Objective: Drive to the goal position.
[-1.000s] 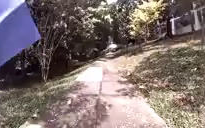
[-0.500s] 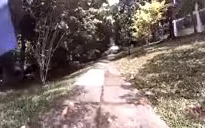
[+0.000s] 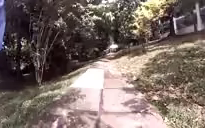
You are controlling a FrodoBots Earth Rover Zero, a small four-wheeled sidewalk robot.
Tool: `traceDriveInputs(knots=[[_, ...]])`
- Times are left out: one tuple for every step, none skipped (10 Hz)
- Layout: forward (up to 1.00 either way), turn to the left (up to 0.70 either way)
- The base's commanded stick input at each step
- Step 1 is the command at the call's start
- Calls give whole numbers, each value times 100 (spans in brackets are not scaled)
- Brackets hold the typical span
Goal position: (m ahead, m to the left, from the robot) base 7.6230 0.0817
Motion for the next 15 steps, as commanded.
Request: traceDriveInputs(knots=[[50,-37],[50,-47],[50,-41],[50,-28],[50,-15],[50,-2],[50,0],[50,0],[50,0],[50,0],[50,0],[50,0],[50,0],[50,0],[50,0]])
